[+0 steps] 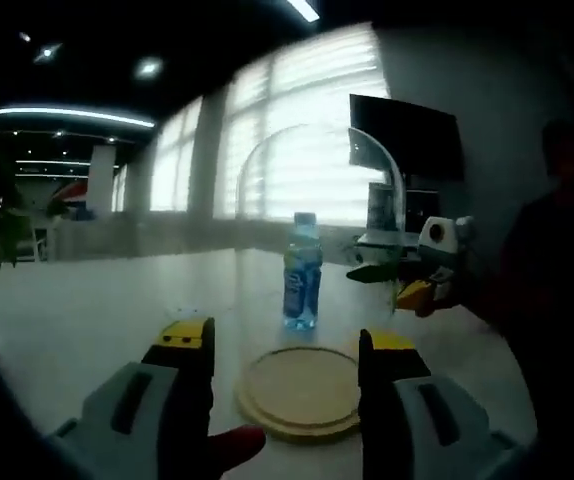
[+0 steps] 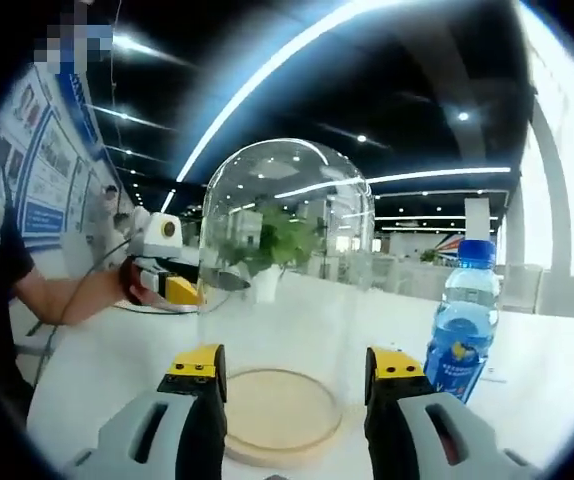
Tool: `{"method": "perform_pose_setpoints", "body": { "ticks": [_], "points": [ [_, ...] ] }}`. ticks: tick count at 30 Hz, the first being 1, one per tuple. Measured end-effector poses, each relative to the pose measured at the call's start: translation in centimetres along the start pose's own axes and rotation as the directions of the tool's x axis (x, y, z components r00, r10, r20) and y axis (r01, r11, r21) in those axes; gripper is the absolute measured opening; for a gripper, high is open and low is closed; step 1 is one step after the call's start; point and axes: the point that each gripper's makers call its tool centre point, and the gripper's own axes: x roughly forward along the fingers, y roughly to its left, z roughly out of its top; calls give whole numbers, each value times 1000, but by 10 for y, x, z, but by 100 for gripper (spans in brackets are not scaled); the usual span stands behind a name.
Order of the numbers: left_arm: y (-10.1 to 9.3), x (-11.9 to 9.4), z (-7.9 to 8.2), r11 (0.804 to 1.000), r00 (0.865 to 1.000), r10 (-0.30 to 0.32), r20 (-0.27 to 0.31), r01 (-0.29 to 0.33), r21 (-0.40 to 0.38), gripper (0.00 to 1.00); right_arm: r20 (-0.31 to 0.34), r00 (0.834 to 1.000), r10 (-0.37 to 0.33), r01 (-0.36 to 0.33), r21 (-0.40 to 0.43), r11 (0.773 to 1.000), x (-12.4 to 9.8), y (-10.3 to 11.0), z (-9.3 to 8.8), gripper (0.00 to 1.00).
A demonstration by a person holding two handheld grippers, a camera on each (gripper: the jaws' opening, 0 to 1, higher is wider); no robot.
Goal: Open the cover put in the Mizone put the cover back on
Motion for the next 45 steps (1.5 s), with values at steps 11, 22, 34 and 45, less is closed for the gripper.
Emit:
{"method": "perform_pose_setpoints", "body": {
  "ticks": [11,22,34,45],
  "points": [
    [-7,6,5,992,992,-121,17,122,-35,52,-29,993,114,-115,-27,993,9,-3,4,57],
    [-5,14,5,982,982,-186,-3,186,0,53,-52,977,207,-209,-39,977,14,-1,9,56],
    [2,17,10,967,967,-256,4,256,10,56,-102,951,293,-298,-41,954,19,2,9,56],
    [0,23,7,949,949,-315,-2,315,6,56,-102,925,366,-372,-45,927,15,0,11,56]
  ]
}}
